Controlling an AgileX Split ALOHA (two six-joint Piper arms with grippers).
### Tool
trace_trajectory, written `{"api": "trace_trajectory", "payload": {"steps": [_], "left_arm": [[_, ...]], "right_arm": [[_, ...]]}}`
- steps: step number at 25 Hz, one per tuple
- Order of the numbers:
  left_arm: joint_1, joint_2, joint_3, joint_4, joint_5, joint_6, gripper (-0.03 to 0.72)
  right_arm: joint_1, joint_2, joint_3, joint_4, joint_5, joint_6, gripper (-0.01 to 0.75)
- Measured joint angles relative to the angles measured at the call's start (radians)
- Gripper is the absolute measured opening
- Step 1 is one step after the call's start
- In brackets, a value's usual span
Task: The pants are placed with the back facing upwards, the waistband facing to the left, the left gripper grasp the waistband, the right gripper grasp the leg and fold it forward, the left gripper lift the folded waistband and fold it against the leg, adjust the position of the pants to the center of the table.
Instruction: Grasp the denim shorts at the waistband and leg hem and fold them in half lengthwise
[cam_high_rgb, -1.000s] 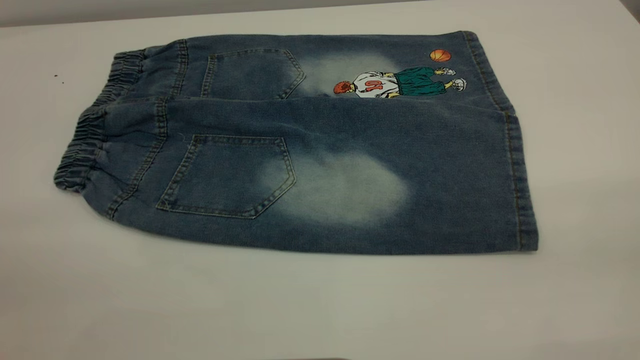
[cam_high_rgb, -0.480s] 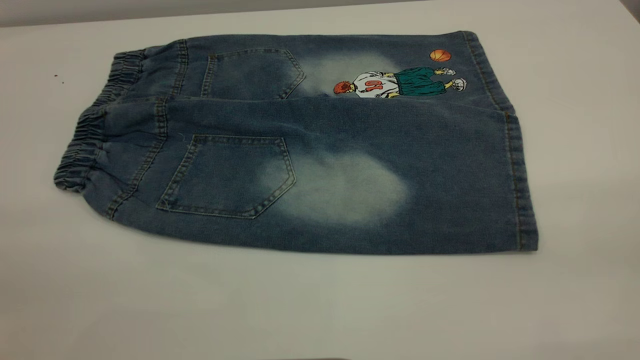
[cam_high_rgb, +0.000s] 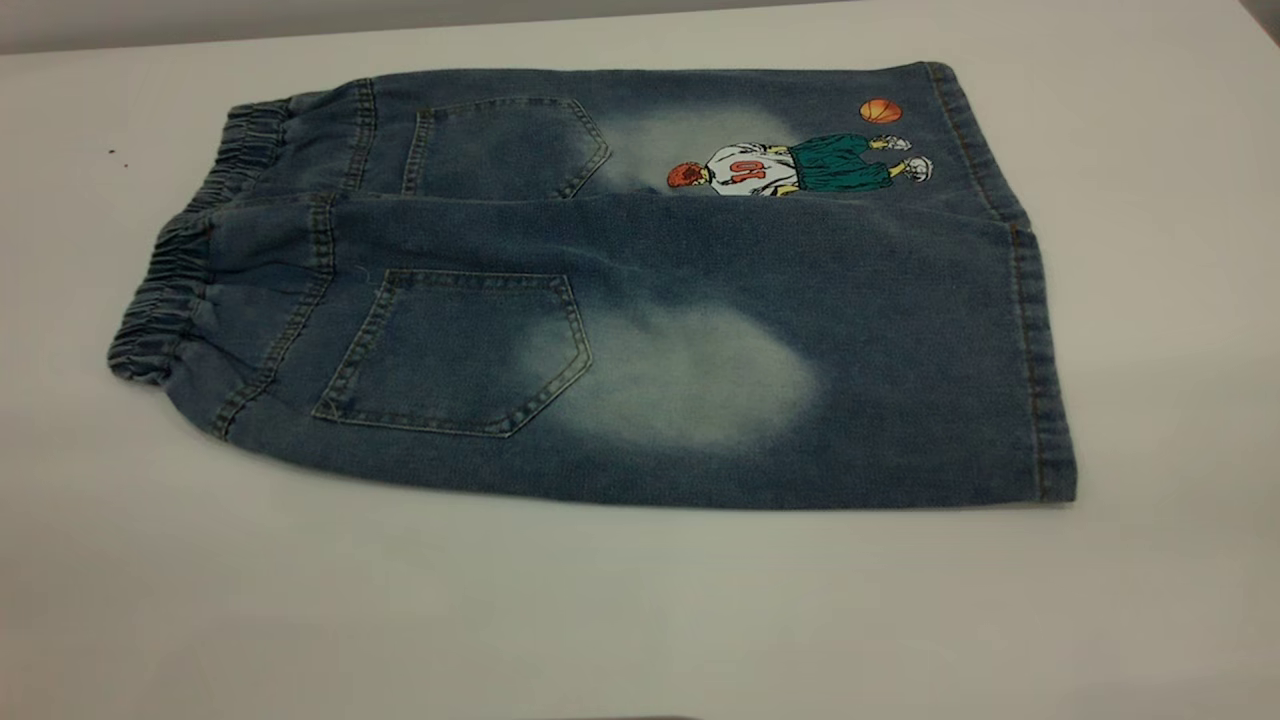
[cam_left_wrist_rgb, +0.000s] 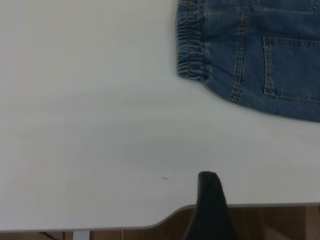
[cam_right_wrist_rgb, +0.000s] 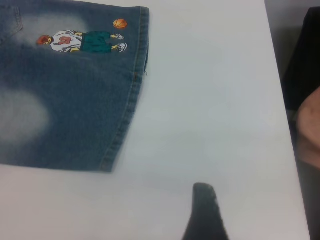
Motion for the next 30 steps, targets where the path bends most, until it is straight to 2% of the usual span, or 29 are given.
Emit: {"api": "trace_trajectory", "payload": {"steps": [9,17,26,30], "left_arm": [[0.0,0.0,0.0,0.001,0.0,-0.008,0.47],[0.0,0.091,-0.052,0.03,-0.021,-0.118,0.47],[0.0,0.527,-0.227,0.046,-0.227,-0.059,0.474],[0.0,0.739,-0.272,0.045,-0.335,-0.041,0.501]], "right_arm": [[0.0,0.0,0.0,0.002,0.0,0.002,0.444],[0.0,0.064,-0.015,0.003,-0.003,0.053,0.608],[0.0,0.38,-0.191,0.016,-0.104,0.077,0.612],[0.0,0.532,-0.25,0.068,-0.157,0.068,0.601]]}}
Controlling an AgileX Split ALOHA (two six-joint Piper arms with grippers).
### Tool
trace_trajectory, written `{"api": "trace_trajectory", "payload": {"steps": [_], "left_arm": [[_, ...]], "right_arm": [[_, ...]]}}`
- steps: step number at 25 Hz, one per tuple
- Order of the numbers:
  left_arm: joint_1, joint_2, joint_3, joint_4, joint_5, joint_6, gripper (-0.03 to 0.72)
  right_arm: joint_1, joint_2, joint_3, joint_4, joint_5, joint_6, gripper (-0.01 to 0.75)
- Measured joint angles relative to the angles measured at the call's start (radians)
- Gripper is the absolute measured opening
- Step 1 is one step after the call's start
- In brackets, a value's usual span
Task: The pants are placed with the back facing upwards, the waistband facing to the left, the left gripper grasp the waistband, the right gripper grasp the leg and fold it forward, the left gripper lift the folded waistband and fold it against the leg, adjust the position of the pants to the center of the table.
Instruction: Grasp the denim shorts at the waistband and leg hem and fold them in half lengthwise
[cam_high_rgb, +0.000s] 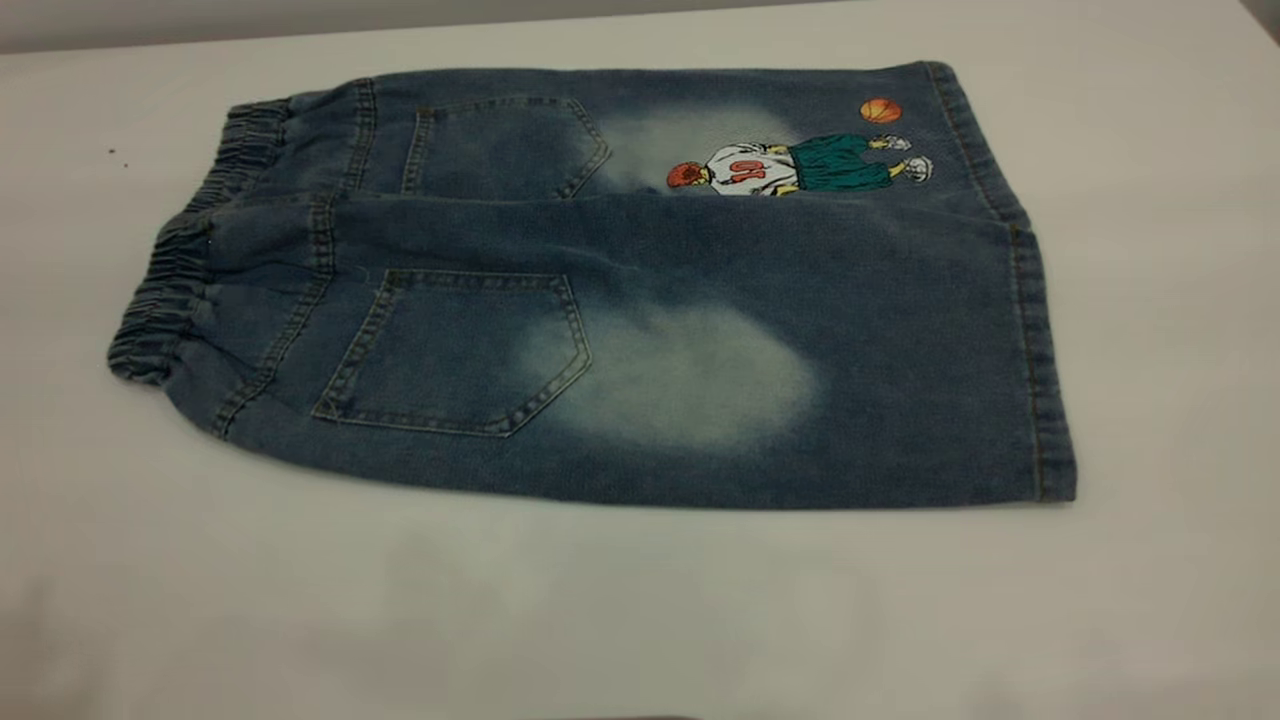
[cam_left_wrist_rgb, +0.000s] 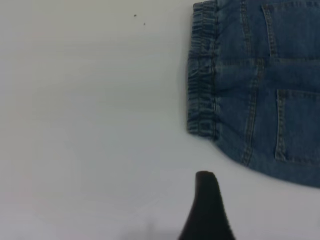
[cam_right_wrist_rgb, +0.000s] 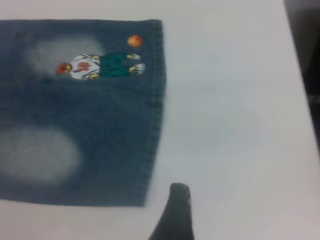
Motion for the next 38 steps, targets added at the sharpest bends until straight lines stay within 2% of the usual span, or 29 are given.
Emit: {"api": "trace_trajectory", "payload": {"steps": [6,14,18,22,27,38], "left_arm": [[0.0,0.285,-0.046,-0.039,-0.055,-0.015,0.562],[0.0,0.573,-0.053,-0.09,-0.159,-0.061,0.57],[0.004,0.715,-0.064,-0.087,-0.217,-0.08,0.57],[0.044,0.855,-0.096,-0.085,-0.287,-0.088,0.57],[0.099,1.024,-0.136,-0.087,-0.294,-0.09,0.57],[0.099,1.283,-0.254,-0.089,-0.329,-0.09,0.57]], "right_arm": [[0.0,0.231,-0.062,0.08,-0.032,-0.062,0.593],[0.0,0.415,-0.066,0.234,-0.056,-0.173,0.593],[0.0,0.443,-0.066,0.285,-0.063,-0.224,0.593],[0.0,0.444,-0.066,0.291,-0.065,-0.243,0.593],[0.0,0.444,-0.066,0.294,-0.067,-0.245,0.593],[0.0,0.444,-0.066,0.294,-0.068,-0.245,0.593]]}}
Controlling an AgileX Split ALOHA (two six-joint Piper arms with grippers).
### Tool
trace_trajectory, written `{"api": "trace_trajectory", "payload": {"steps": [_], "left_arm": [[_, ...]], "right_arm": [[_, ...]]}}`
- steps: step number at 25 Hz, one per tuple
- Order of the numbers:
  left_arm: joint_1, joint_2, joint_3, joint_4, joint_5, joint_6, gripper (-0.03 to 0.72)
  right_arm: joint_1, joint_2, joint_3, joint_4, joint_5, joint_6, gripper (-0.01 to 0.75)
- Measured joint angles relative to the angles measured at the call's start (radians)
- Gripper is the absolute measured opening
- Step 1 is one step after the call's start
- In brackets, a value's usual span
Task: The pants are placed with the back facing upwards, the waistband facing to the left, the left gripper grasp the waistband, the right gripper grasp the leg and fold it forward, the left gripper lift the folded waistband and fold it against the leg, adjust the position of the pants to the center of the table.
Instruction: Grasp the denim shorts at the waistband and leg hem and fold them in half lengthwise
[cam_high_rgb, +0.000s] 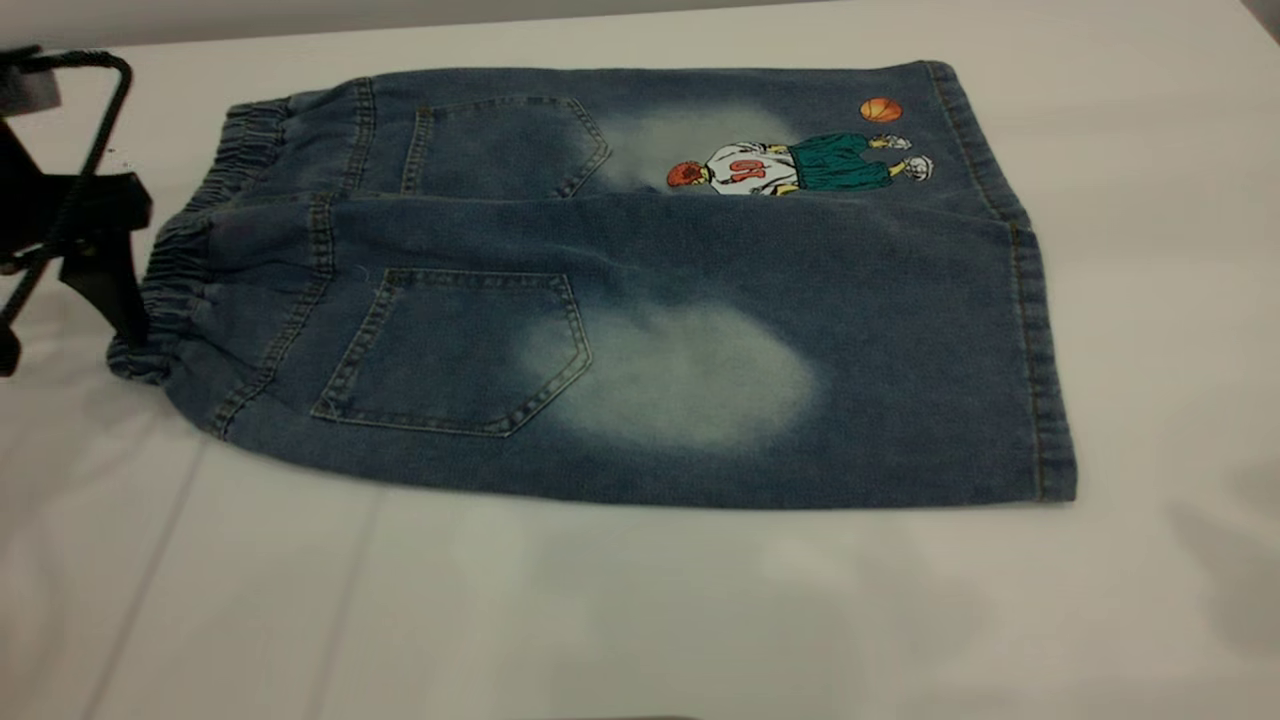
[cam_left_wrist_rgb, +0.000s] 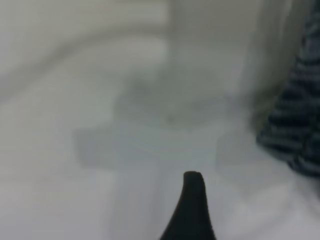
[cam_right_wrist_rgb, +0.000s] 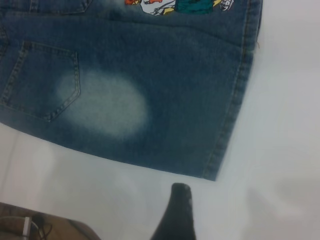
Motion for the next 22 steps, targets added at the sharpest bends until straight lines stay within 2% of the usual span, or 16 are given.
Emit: {"api": "trace_trajectory", "payload": {"steps": [17,19,22], "left_arm": [[-0.026,0.122,-0.075,-0.049,-0.035,0.004,0.557],[-0.028,0.122,-0.075,-0.051,-0.038,0.004,0.509],[-0.034,0.123,-0.075,-0.065,-0.05,0.004,0.356]], "right_arm": [[0.0,0.0,0.0,0.001,-0.01,0.0,0.593],[0.0,0.0,0.0,0.001,-0.013,0.0,0.593],[0.0,0.0,0.0,0.001,-0.014,0.0,0.593]]}}
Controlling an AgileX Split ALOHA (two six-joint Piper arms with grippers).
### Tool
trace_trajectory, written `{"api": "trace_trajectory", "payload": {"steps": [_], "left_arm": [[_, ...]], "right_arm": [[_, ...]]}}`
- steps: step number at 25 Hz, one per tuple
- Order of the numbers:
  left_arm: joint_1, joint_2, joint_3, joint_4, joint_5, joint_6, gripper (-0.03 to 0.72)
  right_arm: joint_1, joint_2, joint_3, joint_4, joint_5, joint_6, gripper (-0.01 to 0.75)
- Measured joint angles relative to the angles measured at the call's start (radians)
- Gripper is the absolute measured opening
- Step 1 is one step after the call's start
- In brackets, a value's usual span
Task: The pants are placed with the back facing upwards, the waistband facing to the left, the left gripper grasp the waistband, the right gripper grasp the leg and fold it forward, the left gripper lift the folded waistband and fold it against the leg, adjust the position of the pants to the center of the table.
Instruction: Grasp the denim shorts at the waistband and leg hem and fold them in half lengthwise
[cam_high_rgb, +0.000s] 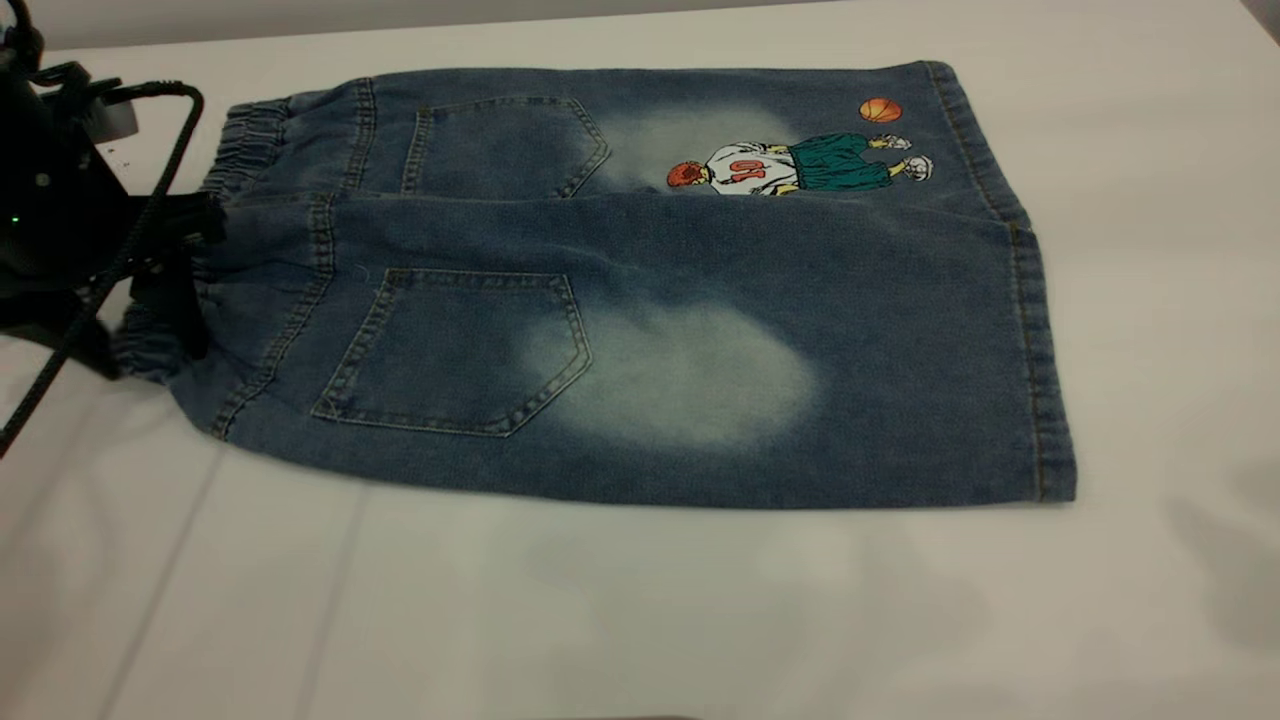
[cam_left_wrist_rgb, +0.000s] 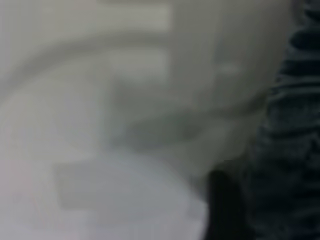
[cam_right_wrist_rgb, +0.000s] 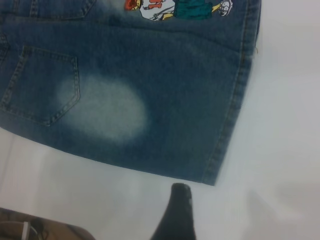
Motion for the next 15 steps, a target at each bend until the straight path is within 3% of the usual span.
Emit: {"api": "trace_trajectory", "payload": {"steps": [3,4,11,15], "left_arm": [[-0.006,0.0,0.0,-0.01,-0.022,0.0,0.137],[-0.006,0.0,0.0,-0.01,-0.026,0.0,0.099],[-0.006,-0.004,-0.003,-0.01,-0.016,0.002,0.09],[-0.006,-0.013,-0.039,-0.002,0.055,0.038,0.09]], "right_arm": [[0.0,0.0,0.0,0.0,-0.001,0.0,0.593],[0.0,0.0,0.0,0.0,-0.001,-0.004,0.593],[0.0,0.119,-0.017,0.004,-0.001,-0.062,0.593],[0.028,0.24,-0.032,0.023,-0.011,-0.115,0.593]]}}
